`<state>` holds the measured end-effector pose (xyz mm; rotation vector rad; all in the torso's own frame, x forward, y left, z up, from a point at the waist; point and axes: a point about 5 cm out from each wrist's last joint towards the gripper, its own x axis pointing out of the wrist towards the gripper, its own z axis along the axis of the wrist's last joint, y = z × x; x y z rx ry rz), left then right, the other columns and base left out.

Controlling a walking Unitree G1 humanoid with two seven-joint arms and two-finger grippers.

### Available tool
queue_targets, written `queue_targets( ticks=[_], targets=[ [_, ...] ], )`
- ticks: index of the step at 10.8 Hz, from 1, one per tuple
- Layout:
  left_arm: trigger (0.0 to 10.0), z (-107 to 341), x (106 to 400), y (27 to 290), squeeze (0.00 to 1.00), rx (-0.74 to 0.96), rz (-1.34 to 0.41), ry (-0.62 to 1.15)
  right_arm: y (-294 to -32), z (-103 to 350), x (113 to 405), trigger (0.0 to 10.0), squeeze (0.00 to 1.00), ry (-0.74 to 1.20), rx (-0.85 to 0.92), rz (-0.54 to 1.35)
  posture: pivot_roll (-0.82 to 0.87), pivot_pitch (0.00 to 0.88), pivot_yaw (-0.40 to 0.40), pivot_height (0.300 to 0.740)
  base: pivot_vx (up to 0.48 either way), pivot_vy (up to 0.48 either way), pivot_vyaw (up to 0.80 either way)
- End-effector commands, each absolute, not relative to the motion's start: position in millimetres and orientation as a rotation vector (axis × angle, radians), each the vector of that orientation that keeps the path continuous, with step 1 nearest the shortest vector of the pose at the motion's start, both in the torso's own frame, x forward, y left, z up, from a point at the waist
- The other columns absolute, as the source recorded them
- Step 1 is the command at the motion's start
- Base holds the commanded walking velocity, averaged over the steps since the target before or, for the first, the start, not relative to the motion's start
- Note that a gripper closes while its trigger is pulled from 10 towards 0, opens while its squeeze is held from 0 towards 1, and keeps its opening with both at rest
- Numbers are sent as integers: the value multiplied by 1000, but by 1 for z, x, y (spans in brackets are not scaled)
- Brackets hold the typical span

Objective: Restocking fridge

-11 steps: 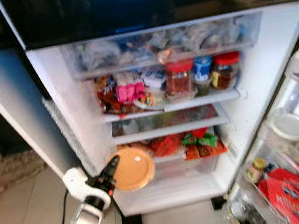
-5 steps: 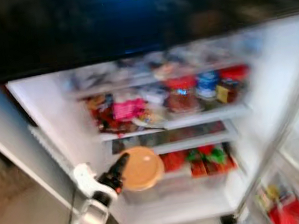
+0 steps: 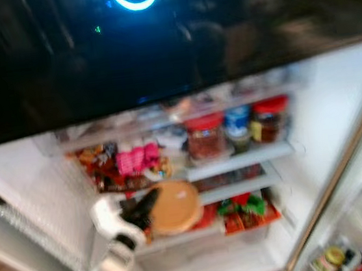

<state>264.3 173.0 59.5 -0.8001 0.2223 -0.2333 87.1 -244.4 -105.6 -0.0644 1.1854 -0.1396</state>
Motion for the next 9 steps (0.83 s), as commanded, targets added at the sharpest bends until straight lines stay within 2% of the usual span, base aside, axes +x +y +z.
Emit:
queue_targets(
  ticks=[1,9],
  targets=[
    [10000,60,262,174,0,-788,-236,224,-244,-105,89,10000,0,1176,-60,-145,-82,0,39,740,0,0,0],
    [10000,46,256,178,0,-840,-226,260,-244,-105,90,10000,0,1170,-66,-134,-77,0,29,740,0,0,0]
  ],
)
